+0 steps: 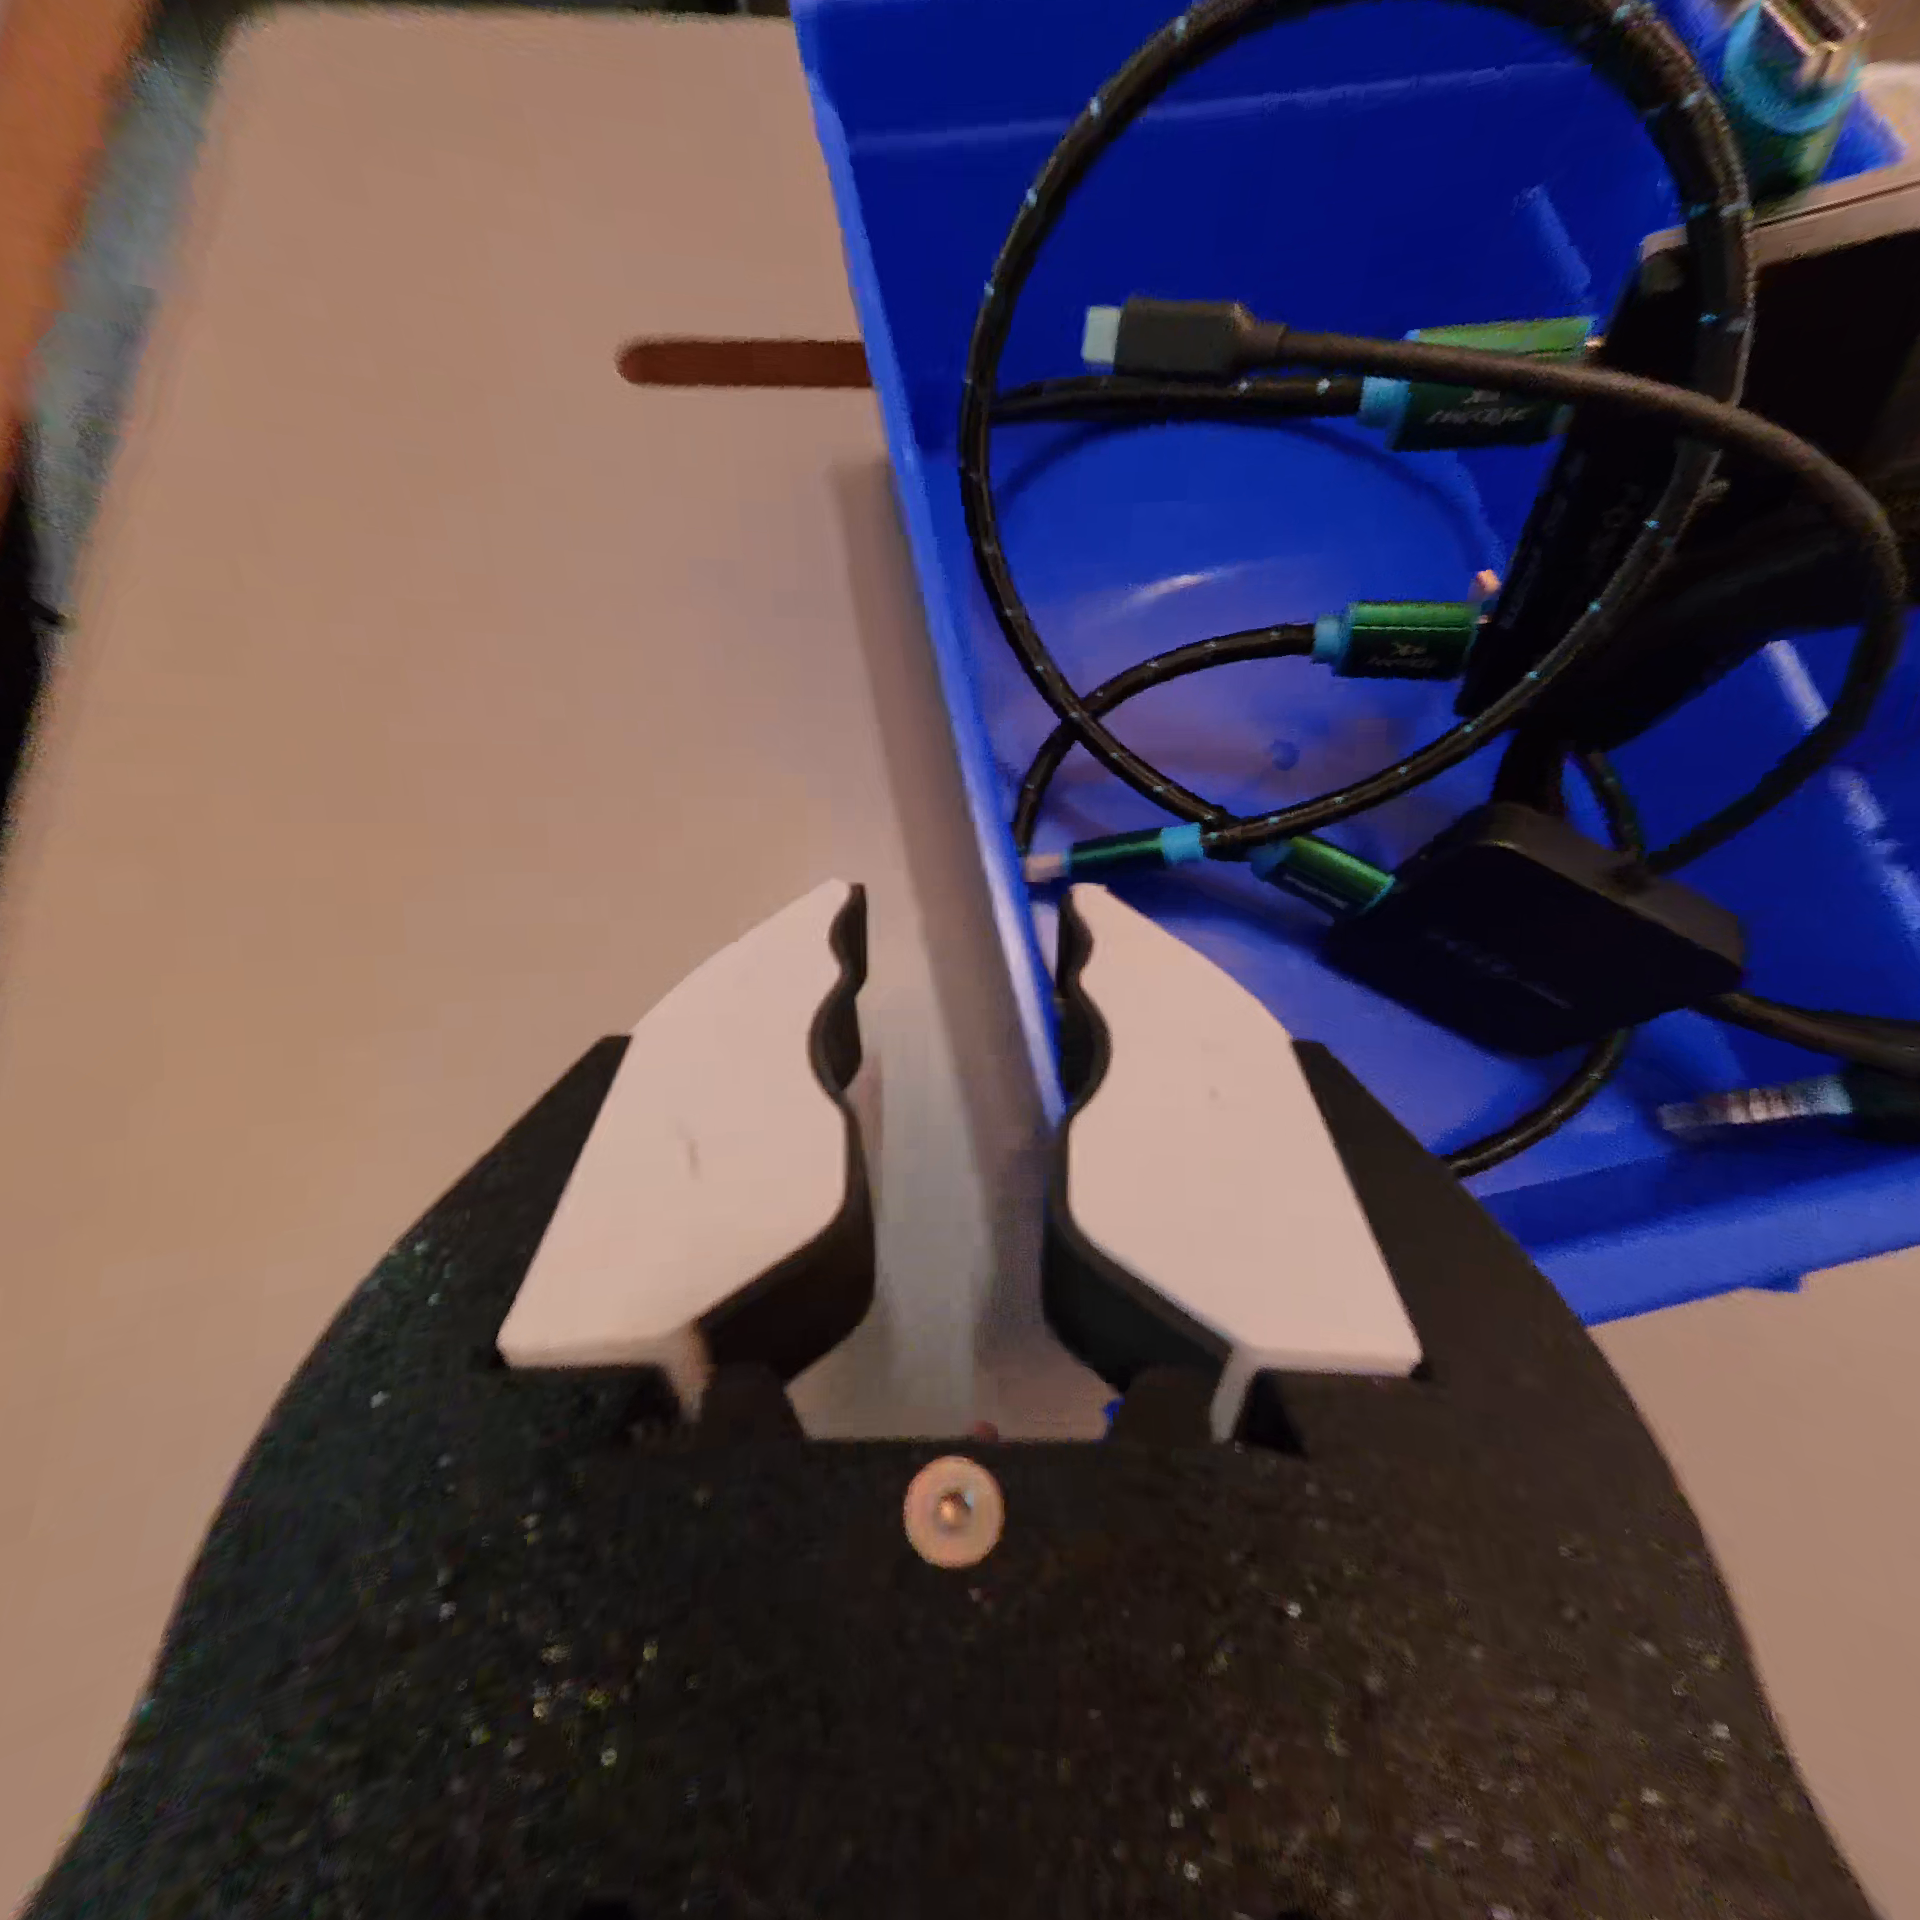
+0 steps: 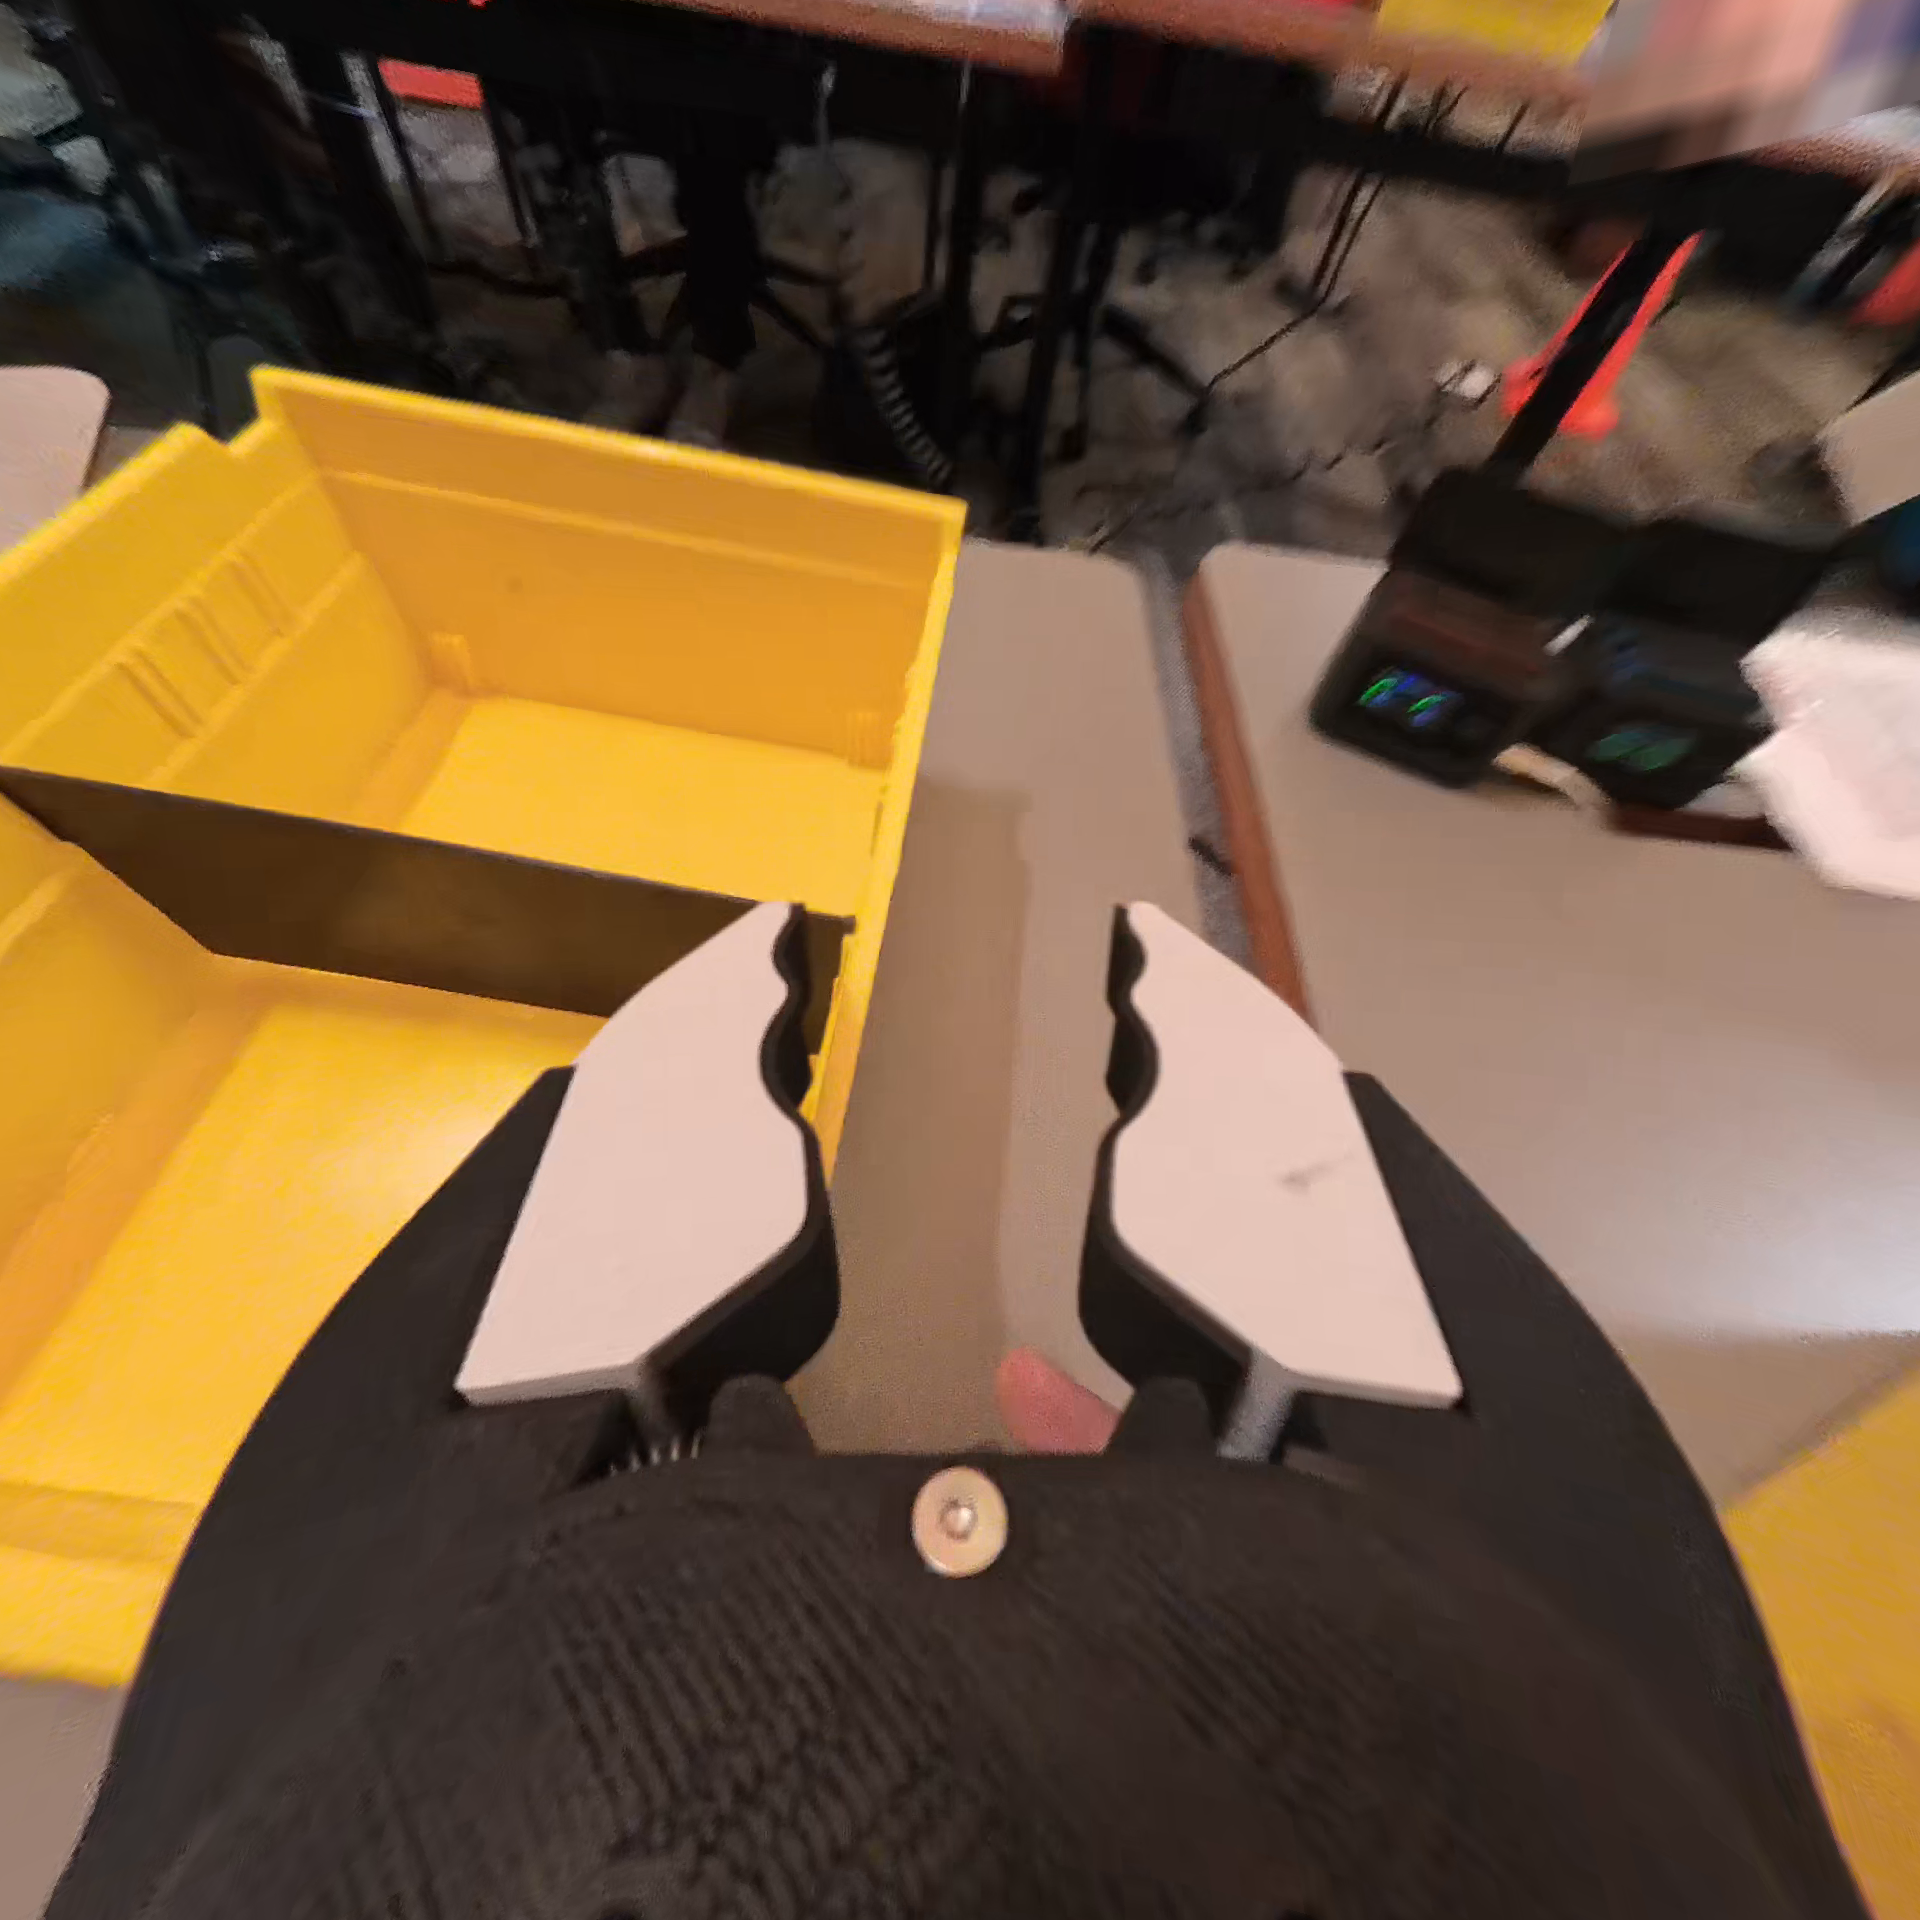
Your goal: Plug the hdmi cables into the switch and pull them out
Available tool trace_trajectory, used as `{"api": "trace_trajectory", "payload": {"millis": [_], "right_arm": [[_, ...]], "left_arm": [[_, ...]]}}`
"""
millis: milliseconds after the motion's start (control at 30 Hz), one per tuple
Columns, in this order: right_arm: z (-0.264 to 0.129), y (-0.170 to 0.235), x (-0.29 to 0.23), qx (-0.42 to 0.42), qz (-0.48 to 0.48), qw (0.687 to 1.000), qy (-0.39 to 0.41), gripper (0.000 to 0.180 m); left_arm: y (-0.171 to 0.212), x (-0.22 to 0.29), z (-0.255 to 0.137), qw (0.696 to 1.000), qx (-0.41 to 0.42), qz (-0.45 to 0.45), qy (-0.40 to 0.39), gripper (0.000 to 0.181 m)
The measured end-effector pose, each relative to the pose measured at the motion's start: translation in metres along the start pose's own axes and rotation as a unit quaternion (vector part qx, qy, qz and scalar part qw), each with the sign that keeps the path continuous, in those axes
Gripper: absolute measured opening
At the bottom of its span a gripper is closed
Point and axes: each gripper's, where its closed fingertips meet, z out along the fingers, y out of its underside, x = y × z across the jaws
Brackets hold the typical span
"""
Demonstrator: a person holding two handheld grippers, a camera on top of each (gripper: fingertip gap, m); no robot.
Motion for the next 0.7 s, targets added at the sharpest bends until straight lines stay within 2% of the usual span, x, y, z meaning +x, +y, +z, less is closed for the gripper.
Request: {"api": "trace_trajectory", "payload": {"millis": [100, 167, 233, 367, 433, 567, 700], "right_arm": [[-0.043, -0.029, -0.01, 0.054, -0.019, 0.998, 0.013, 0.073], [-0.068, -0.038, -0.045, 0.083, -0.008, 0.996, -0.043, 0.083], [-0.088, -0.034, -0.089, 0.088, -0.005, 0.991, -0.104, 0.09], [-0.117, -0.013, -0.173, 0.097, -0.043, 0.978, -0.178, 0.088], [-0.13, -0.007, -0.211, 0.113, -0.057, 0.97, -0.209, 0.087], [-0.145, 0.001, -0.261, 0.13, -0.096, 0.957, -0.24, 0.085], [-0.156, 0.004, -0.289, 0.127, -0.13, 0.942, -0.282, 0.085]], "left_arm": [[-0.011, -0.001, -0.018, 0.999, 0.012, 0.033, -0.014, 0.042], [-0.018, 0.001, -0.03, 0.998, 0.017, 0.058, -0.028, 0.044], [-0.02, 0.016, -0.04, 0.998, 0.017, 0.067, -0.01, 0.044], [-0.005, 0.071, -0.047, 0.994, -0.036, 0.035, 0.101, 0.047], [0.004, 0.095, -0.046, 0.987, -0.061, 0.056, 0.135, 0.06], [0.021, 0.12, -0.031, 0.974, -0.098, 0.152, 0.134, 0.074], [0.027, 0.129, -0.005, 0.964, -0.124, 0.193, 0.132, 0.076]]}}
